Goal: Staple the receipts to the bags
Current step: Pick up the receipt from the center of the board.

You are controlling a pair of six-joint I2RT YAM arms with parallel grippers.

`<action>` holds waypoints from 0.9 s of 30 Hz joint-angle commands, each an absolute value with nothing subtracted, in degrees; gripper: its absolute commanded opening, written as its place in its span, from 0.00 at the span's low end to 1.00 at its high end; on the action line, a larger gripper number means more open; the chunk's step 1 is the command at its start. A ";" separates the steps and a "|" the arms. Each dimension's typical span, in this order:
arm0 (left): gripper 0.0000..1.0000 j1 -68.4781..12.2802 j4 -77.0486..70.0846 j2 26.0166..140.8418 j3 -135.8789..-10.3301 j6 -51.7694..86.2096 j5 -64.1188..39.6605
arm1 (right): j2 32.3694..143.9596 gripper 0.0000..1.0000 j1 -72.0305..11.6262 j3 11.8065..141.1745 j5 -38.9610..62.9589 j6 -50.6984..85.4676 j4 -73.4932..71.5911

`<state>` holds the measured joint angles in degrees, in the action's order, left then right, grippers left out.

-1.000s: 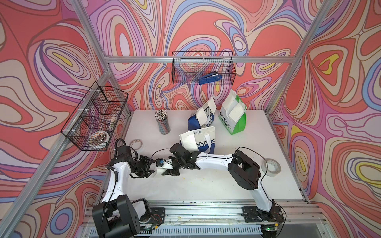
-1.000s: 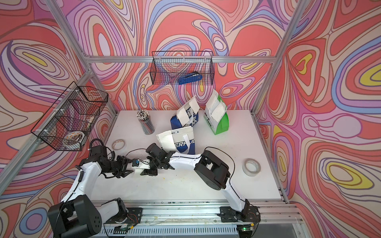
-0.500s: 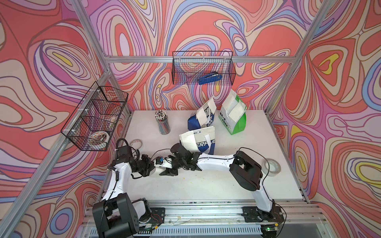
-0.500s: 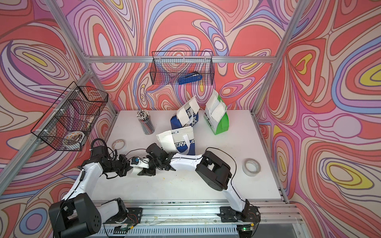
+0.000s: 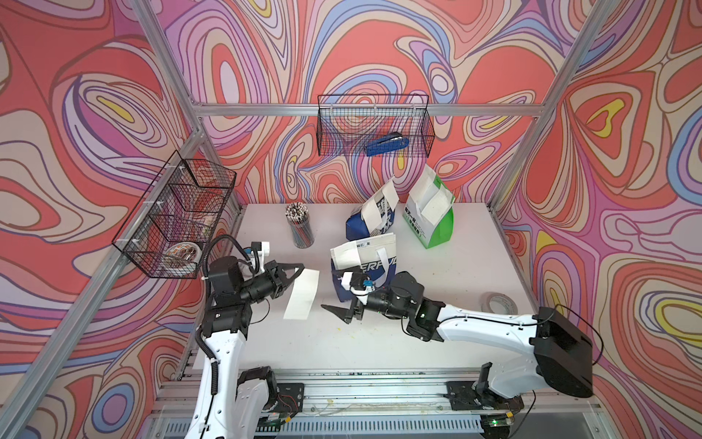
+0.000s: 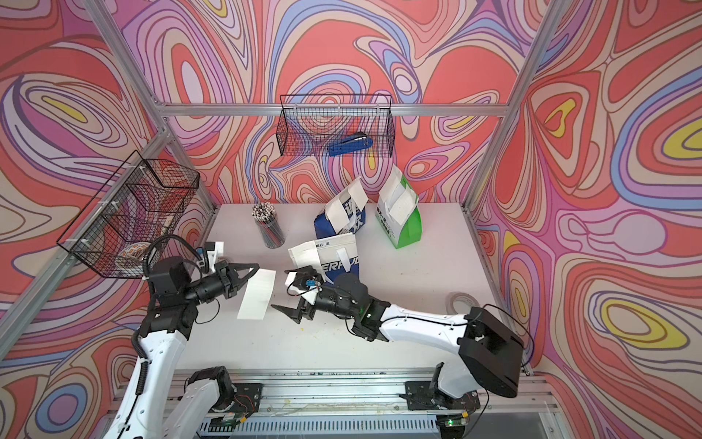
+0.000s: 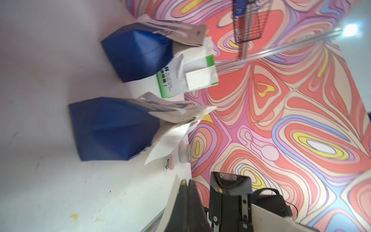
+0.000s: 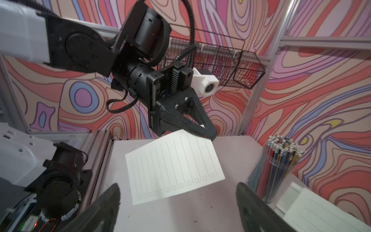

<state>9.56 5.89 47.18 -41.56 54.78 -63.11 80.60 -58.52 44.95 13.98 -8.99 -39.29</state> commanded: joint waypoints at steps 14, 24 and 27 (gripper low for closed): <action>0.00 -17.27 -31.53 63.08 -61.04 60.90 -66.59 | 83.98 0.82 -47.67 37.00 30.27 30.74 -82.91; 0.00 -21.79 -38.53 68.32 -60.94 62.14 -63.02 | 85.59 0.31 -44.63 40.25 39.19 35.23 -83.41; 0.00 -21.88 -40.31 68.86 -60.78 62.86 -63.02 | 85.91 0.00 -41.51 39.96 38.38 37.91 -82.77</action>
<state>-21.52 -33.85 69.04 -59.96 61.39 -63.61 85.12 -43.94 39.38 37.23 34.83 -82.17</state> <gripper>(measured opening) 0.052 0.076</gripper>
